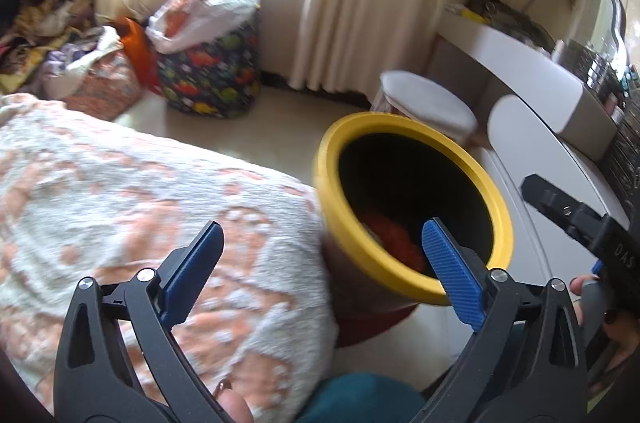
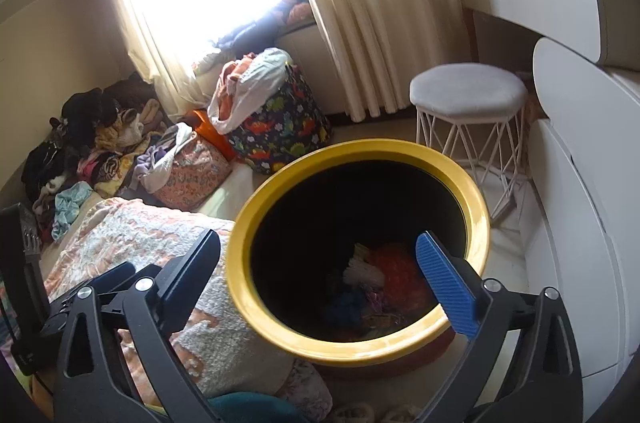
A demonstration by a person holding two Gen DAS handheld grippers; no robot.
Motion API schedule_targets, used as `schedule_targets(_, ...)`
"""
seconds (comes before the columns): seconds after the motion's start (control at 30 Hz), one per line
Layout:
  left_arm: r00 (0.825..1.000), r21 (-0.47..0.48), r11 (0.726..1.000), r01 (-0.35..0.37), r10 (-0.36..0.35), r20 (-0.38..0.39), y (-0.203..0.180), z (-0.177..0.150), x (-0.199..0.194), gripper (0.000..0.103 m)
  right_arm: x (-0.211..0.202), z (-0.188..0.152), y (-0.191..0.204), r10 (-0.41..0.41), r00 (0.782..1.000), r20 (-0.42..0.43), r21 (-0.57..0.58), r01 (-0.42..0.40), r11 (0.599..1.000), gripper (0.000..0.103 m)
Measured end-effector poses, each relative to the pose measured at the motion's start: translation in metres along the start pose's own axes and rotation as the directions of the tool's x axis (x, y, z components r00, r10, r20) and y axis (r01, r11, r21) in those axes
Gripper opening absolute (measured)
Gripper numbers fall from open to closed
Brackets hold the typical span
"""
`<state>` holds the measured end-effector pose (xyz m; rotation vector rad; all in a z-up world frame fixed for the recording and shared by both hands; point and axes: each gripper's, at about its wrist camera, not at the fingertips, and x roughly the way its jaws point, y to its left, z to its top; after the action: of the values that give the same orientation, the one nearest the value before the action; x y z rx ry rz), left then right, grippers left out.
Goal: Collect trash
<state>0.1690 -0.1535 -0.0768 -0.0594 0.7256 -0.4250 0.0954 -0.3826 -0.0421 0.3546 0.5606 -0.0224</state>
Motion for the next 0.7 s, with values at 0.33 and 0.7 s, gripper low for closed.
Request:
schedule_targets(0.33,0.985,-0.063,0.992,-0.106,0.113,0.129,0.035,-0.015,-0.059,0.092,-0.027,-0.023,0.036,0.027,0.993,0.118,-0.091,-0.016,0.996,0.096)
schedule_targets(0.7,0.963,-0.065,0.984,-0.168,0.178,0.202,0.044,-0.028,-0.090,0.092,-0.053,-0.035,0.060,0.071,0.965,0.252,-0.201,-0.020,0.979,0.096)
